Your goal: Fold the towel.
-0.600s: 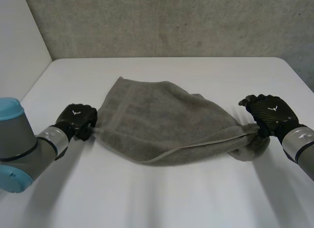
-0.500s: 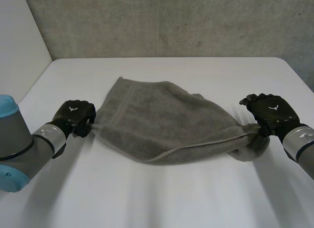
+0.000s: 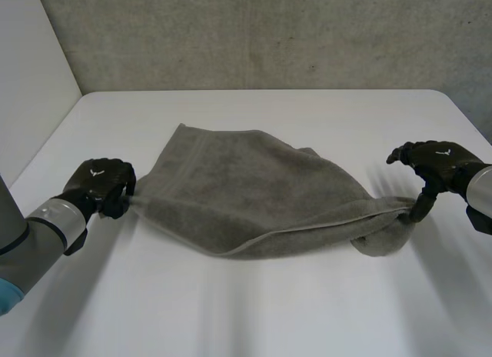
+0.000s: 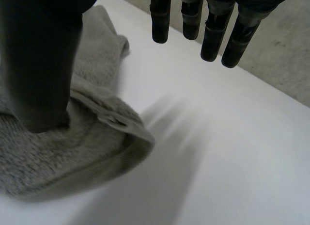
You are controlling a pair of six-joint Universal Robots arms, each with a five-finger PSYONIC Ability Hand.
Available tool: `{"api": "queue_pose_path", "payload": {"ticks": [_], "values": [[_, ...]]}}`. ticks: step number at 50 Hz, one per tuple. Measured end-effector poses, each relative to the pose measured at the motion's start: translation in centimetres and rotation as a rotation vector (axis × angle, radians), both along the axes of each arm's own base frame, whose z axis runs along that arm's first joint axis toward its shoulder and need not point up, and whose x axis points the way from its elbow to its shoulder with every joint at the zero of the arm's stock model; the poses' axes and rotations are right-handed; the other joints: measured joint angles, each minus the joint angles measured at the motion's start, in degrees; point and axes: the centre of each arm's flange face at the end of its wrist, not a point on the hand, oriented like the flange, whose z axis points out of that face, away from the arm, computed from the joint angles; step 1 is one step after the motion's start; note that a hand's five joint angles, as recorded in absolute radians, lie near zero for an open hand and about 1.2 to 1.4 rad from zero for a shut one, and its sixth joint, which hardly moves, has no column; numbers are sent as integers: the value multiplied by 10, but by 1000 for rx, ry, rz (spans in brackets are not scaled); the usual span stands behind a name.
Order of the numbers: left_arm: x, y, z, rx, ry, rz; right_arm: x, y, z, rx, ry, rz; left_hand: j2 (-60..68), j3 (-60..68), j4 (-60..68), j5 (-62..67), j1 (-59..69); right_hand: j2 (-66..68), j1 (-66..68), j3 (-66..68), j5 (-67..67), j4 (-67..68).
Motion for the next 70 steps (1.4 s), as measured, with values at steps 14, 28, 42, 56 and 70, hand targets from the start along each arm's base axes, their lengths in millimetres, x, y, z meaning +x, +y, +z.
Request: {"api": "queue_pose_path", "payload": {"ticks": [14, 28, 42, 56, 70], "values": [[7, -5, -1, 2, 2, 23, -2, -17, -26, 11, 99, 40, 0, 1, 0, 0, 1, 129, 114, 122, 121, 125], [7, -3, -2, 8, 2, 20, 1, -12, -28, 26, 88, 48, 0, 1, 2, 0, 2, 282, 267, 275, 267, 276], [7, -2, -3, 12, 1, 18, 11, -8, -20, -31, 102, 81, 1, 1, 2, 0, 2, 309, 296, 300, 291, 302], [6, -5, -2, 4, 1, 16, 25, -11, -31, -67, 112, 118, 2, 2, 2, 0, 2, 617, 606, 613, 609, 614], [-30, -94, 100, -405, 52, -44, 77, -73, 120, -691, 50, 59, 2, 4, 3, 0, 3, 617, 606, 620, 610, 619]]}}
